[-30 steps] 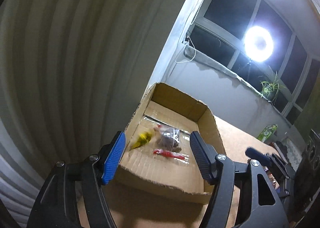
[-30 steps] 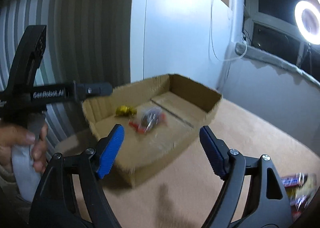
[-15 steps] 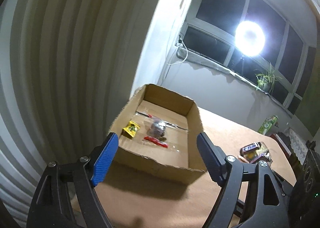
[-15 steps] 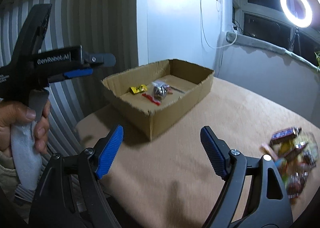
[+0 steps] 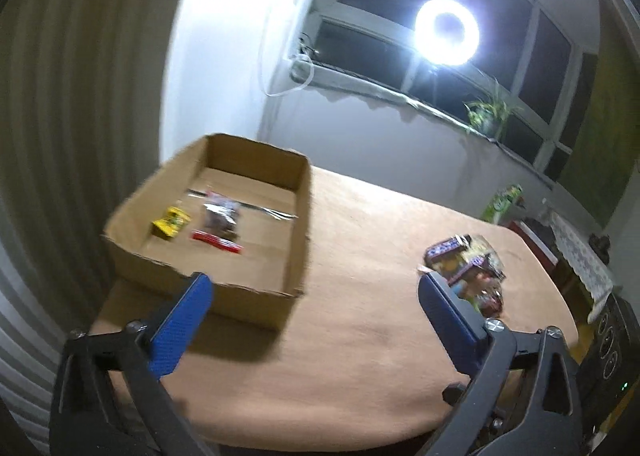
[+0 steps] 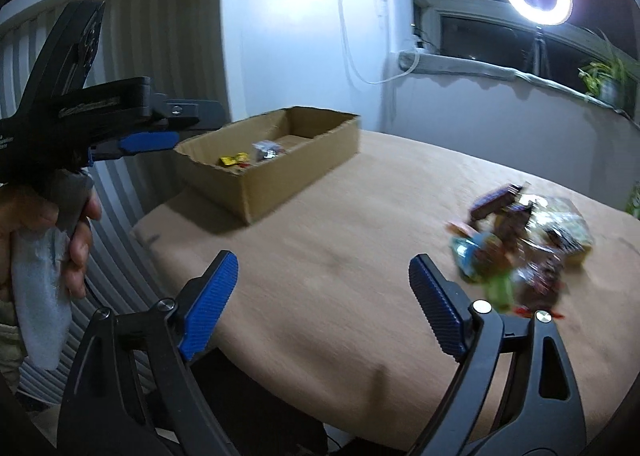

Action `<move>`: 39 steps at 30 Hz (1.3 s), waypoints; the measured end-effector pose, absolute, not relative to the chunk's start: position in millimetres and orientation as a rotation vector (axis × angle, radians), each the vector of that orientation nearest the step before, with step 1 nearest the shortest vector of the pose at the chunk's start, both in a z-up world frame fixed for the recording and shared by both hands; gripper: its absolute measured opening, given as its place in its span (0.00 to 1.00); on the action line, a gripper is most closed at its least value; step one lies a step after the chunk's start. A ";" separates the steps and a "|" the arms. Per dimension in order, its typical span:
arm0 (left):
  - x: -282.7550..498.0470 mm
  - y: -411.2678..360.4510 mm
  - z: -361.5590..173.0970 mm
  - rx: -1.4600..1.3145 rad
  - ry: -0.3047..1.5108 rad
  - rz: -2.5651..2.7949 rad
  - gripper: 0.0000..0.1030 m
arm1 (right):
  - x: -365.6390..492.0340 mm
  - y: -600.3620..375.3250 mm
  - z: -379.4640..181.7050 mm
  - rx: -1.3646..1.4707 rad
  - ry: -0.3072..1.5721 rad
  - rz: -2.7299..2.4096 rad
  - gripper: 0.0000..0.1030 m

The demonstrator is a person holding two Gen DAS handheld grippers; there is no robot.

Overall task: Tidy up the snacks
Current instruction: 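Open both tools over the box, dropping both candies, and withdraw, then grasp the egg-shaped candy with the left tool while the right tool grasps the red-trimmed bag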

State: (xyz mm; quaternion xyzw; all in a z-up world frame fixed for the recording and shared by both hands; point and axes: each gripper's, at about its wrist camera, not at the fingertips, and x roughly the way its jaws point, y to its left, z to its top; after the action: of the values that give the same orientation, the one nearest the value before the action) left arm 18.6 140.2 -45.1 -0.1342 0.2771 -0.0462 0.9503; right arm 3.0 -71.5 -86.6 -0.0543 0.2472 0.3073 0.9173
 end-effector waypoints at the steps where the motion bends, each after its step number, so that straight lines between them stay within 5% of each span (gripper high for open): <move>1: 19.5 135.4 -45.7 -0.266 0.572 -0.104 0.99 | 3.5 -75.8 -86.9 -0.106 0.508 0.625 0.87; 39: 100.4 -36.0 -92.7 0.021 0.800 -0.349 1.00 | 69.1 -245.5 -122.9 0.177 0.615 0.392 0.87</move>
State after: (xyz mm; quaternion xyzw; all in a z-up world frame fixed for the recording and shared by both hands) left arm 100.4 -36.0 -92.7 0.0100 0.3874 -0.1689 0.9062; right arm 69.1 -245.5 -122.9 0.0864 0.3005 0.1916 0.9303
